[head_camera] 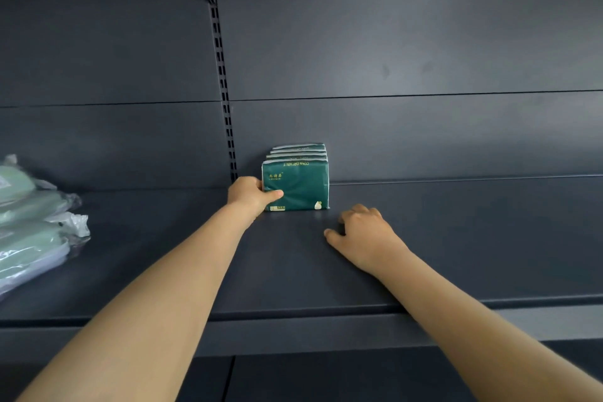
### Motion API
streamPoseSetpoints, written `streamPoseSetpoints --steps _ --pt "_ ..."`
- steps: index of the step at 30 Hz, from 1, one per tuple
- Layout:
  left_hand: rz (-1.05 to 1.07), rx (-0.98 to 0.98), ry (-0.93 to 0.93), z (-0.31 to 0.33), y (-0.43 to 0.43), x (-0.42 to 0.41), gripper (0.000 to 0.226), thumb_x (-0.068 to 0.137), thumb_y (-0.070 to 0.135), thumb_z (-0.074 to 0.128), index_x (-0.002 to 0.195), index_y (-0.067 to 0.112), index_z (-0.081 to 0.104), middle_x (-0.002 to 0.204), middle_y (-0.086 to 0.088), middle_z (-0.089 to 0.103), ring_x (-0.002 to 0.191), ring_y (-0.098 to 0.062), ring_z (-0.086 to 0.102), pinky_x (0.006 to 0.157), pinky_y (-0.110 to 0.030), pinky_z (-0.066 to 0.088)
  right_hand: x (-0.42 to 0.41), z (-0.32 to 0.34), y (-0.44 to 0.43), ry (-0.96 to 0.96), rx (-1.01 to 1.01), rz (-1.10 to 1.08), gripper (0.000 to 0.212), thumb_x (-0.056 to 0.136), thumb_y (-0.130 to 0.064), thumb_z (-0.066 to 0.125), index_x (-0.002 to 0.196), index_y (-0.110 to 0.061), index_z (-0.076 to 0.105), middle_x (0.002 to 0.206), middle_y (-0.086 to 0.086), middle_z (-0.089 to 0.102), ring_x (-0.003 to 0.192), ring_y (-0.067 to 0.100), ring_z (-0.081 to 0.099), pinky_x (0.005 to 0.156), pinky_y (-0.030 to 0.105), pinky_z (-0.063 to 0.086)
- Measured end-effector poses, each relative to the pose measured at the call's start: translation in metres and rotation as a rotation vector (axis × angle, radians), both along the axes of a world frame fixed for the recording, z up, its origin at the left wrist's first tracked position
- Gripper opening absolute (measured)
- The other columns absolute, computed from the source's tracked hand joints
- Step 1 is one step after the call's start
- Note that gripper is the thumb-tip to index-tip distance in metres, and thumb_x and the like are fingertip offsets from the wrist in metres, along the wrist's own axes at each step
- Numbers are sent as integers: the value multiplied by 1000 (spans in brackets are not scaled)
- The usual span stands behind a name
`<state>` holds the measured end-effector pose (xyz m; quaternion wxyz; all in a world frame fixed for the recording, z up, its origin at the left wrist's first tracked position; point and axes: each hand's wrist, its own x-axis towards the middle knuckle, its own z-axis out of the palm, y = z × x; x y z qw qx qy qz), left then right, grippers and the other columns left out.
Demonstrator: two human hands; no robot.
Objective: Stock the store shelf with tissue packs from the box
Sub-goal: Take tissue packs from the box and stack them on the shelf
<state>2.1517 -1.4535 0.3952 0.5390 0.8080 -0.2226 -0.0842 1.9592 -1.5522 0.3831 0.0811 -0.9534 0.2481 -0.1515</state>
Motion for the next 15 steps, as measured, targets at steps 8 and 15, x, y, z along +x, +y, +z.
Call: streamPoseSetpoints --steps 8,15 --pt "-1 118 -116 2 1 -10 29 80 31 74 90 4 72 101 -14 71 98 -28 66 92 -44 51 1 -1 -1 -19 18 -7 44 93 -42 46 113 -5 59 119 10 50 116 29 42 94 34 42" --pt "-62 279 -144 12 9 -22 37 84 34 68 103 2 66 108 -13 67 98 -28 64 86 -37 51 2 1 -2 -27 50 -18 44 90 -43 50 113 -7 57 118 9 50 114 29 43 97 37 41"
